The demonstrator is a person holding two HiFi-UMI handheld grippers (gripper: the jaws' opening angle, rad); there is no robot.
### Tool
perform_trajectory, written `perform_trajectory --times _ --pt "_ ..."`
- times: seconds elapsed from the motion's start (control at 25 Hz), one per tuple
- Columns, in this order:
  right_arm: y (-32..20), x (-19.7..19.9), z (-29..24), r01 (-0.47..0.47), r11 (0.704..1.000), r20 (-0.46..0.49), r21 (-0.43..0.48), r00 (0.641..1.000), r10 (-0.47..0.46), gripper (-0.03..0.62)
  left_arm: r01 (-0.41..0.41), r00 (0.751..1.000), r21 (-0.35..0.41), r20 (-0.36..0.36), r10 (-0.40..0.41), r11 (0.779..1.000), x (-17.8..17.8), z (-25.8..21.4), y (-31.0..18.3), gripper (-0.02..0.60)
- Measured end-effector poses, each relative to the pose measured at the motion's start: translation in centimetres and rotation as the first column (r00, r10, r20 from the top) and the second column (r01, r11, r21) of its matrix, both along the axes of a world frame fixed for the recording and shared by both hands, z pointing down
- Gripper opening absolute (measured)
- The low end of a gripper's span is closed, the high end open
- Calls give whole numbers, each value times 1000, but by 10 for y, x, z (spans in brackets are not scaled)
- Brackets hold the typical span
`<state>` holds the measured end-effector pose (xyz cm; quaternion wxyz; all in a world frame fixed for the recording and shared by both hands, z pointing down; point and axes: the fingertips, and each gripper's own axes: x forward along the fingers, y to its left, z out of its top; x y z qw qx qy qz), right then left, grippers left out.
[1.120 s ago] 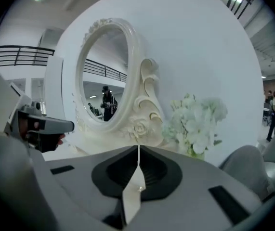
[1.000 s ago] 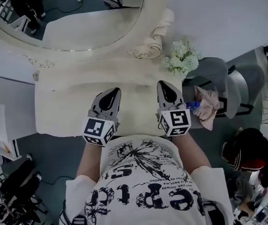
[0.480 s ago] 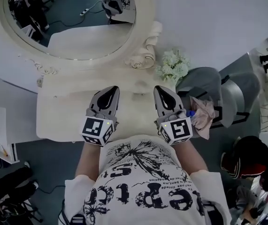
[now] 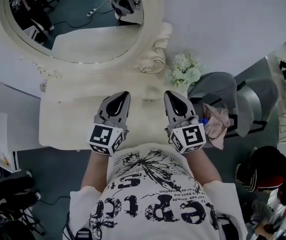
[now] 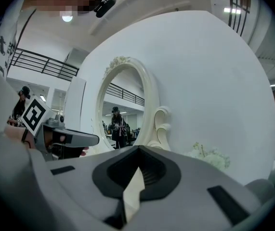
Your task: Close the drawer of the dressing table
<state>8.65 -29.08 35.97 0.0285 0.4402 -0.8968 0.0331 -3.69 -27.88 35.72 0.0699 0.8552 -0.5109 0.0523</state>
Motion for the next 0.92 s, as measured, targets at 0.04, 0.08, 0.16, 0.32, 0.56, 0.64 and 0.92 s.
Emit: perform_trajectory --times 0.04,0.08,0.16,0.32,0.56,0.64,0.92 --pt "0 0 0 2 1000 1 -1 1000 -2 17 0 1000 0 0 0 1000 0 0 0 20" --pt "0 0 0 3 1000 2 -1 1000 -3 17 1 1000 0 0 -1 1000 1 1 0 20" --pt "0 0 0 5 1000 1 0 1000 -5 17 2 1000 0 -2 -2 1000 1 1 1 20" --pt "1 0 0 9 1000 0 -2 1000 -9 17 3 1000 -3 -4 -3 1000 3 -1 2 20" --pt "3 1 4 -2 1000 24 -28 1000 2 17 4 1000 -7 -9 -4 1000 3 0 6 20" --pt "5 0 3 1 1000 23 -29 1000 -1 17 4 1000 -7 -9 -4 1000 2 0 7 20" --pt "9 -2 1 13 1000 -1 -16 1000 -13 17 13 1000 -8 -11 -13 1000 -2 -1 11 20"
